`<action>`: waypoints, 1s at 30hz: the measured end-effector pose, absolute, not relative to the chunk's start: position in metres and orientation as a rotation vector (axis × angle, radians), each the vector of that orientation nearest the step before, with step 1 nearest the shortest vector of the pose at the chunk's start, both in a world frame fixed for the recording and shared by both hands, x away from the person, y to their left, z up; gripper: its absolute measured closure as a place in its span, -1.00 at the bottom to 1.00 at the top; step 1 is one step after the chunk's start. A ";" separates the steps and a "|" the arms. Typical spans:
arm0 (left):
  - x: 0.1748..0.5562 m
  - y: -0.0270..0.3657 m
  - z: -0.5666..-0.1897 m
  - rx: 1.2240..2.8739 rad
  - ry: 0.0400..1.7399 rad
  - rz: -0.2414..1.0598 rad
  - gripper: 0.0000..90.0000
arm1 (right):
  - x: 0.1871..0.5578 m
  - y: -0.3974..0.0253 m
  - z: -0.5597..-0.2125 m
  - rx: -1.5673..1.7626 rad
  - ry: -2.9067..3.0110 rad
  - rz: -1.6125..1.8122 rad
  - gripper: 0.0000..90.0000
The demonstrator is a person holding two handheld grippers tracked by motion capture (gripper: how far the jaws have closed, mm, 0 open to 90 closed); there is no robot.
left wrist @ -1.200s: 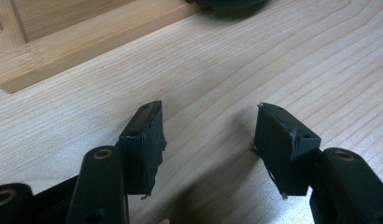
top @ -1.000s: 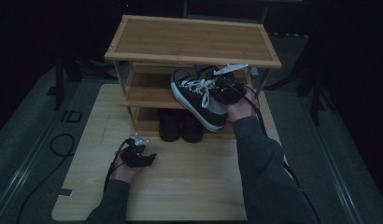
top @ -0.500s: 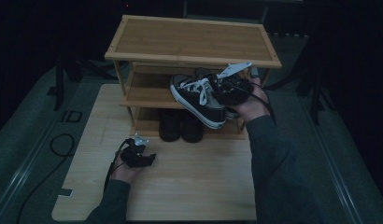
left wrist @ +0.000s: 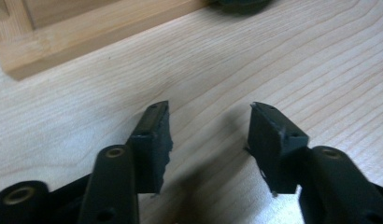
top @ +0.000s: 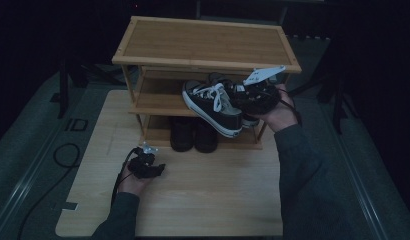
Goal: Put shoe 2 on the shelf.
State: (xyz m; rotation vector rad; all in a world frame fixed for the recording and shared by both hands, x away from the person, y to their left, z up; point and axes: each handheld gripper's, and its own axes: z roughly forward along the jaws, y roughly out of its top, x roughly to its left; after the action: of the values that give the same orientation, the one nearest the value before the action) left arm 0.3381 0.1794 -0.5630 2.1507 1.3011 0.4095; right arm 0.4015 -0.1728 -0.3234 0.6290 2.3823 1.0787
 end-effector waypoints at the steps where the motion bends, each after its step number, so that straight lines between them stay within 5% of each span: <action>1: 0.338 0.181 -0.562 2.144 1.304 0.399 0.24 | 0.400 -0.173 -0.323 0.623 2.387 1.084 0.49; 10: 0.337 0.186 -0.533 2.085 1.274 0.336 0.54 | 0.392 -0.173 -0.321 0.558 2.445 1.129 0.76; 22: 0.343 0.174 -0.475 2.117 1.137 0.423 0.55 | 0.380 -0.175 -0.314 0.511 2.450 1.200 0.89; 30: 0.350 0.162 -0.444 2.124 1.049 0.440 0.99 | 0.368 -0.176 -0.310 0.431 2.506 1.252 0.99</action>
State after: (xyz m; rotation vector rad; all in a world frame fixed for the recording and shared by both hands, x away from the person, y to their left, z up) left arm 0.3504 0.1620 -0.4435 2.1244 1.0488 0.4396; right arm 0.3677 -0.1756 -0.3096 0.4308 2.5063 1.2524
